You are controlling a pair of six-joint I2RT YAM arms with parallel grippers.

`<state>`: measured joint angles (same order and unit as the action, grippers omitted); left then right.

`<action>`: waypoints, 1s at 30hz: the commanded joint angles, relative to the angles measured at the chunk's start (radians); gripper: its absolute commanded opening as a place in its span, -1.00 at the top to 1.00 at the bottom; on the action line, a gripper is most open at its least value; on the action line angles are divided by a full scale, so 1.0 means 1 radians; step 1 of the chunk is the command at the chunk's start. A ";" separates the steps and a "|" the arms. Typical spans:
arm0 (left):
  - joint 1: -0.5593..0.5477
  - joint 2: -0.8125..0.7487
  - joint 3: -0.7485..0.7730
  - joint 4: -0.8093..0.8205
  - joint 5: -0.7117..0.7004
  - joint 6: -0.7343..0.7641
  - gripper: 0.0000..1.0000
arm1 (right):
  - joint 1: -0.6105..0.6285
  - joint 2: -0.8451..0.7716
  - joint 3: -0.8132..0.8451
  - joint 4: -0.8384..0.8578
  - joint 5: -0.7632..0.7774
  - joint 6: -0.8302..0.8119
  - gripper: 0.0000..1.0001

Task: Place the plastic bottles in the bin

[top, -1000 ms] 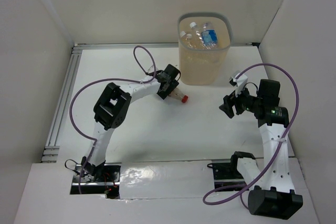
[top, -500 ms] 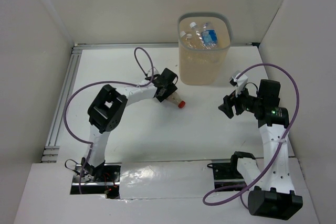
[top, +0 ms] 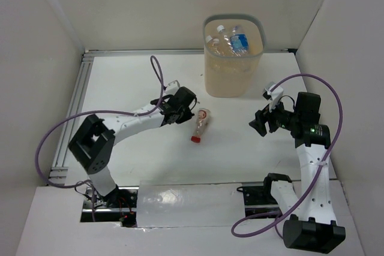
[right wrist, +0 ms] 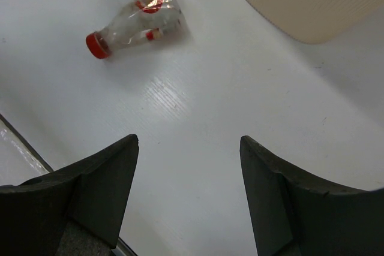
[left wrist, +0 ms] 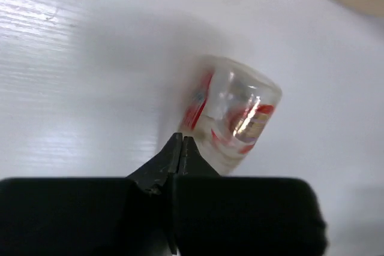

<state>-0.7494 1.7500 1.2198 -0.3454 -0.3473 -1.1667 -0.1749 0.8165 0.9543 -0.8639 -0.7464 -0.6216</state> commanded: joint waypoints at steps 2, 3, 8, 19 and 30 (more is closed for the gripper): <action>-0.010 -0.133 -0.005 0.065 -0.028 0.070 1.00 | -0.005 -0.013 -0.018 -0.001 -0.022 0.019 -0.51; -0.010 -0.133 -0.005 0.065 -0.028 0.070 1.00 | -0.005 -0.013 -0.019 -0.001 -0.022 0.019 -0.51; -0.010 -0.132 -0.005 0.049 -0.028 0.082 1.00 | -0.005 -0.013 -0.019 0.008 -0.022 0.019 -0.51; -0.019 -0.017 0.085 0.093 0.229 0.334 0.09 | -0.005 -0.013 -0.028 -0.003 -0.004 0.010 -0.51; -0.119 0.111 0.273 -0.029 0.267 0.427 -0.64 | -0.014 0.015 -0.051 0.029 0.007 0.019 -0.59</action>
<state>-0.8436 1.8172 1.4330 -0.3473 -0.1047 -0.8219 -0.1802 0.8265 0.9077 -0.8577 -0.7422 -0.6136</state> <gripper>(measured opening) 0.819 0.788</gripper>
